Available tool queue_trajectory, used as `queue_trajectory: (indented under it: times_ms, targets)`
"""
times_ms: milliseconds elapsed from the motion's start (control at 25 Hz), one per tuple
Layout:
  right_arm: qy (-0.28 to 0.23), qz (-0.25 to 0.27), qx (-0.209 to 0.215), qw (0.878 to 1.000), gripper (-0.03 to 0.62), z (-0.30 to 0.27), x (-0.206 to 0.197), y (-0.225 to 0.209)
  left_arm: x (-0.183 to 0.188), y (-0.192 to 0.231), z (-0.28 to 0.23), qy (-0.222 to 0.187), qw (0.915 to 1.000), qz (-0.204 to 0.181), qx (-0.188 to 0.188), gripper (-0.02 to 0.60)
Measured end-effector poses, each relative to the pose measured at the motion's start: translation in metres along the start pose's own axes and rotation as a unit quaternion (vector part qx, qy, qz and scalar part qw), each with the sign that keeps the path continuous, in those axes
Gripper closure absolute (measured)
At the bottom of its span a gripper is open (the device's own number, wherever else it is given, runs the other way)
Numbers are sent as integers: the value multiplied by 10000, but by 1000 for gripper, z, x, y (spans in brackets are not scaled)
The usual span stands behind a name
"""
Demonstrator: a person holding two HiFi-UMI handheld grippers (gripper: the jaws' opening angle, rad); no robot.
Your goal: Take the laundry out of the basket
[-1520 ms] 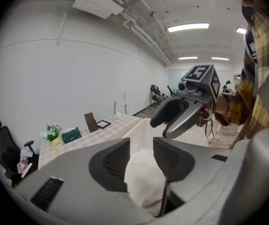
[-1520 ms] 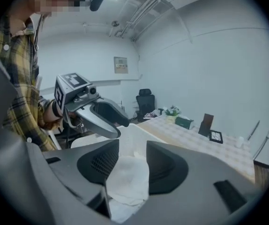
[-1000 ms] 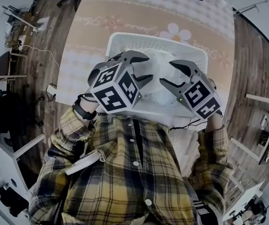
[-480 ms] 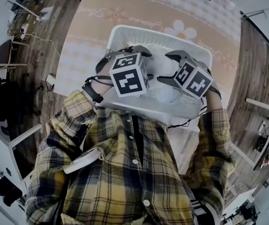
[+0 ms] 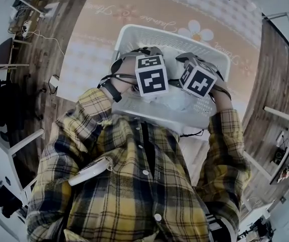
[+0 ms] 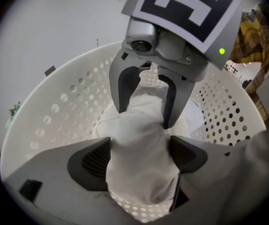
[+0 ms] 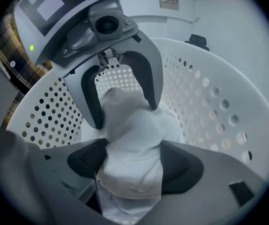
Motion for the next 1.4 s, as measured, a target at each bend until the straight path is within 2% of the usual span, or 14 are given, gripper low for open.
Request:
queue_trajectory:
  times_ms: [40,280,400,480,560,760,1000,1120,1200,1400]
  targets:
    - [38,6,8,10000,204,-3,-1,0,-1,0,-5,83,10000,5,-23,141]
    - [146,-27,38,9999,225,-16,-5,-3,-6,-1,-25,345,9991,212,-131,146]
    - [26,-154,-29,9999,341,-17,-6,-4,-8,0,-28,343,9987,356,-145,235]
    - [-98,-158,-96,9998,445,-15,-6,-4,-9,0,-28,298,9987,395,-132,344]
    - [-190,-170,-143,9996,504,-13,-7,-4,-7,0,-26,220,9991,351,-71,410]
    - [-421,-393,-192,9982,528,-5,-8,-2,-4,0,-20,124,9996,236,34,457]
    - [-990,-1109,-341,9883,531,8,-6,-4,-2,3,-3,41,9995,244,198,466]
    - [-1212,-1236,-426,9840,531,12,-3,-3,-2,4,7,53,9992,236,316,468]
    - [-1230,-1213,-576,9833,531,14,1,-1,-1,3,12,80,9988,178,439,468]
    - [-865,-914,-964,9874,531,22,17,5,1,1,22,67,9978,150,639,469]
Point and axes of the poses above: the fingertips, and each gripper's own axes: z backward along the fingers, y to its left, x out of its top, the point moved 9 cm from there along z, backward along the fingers, and after that the axes turned 3 degrees about x, right-handed, at the moved point
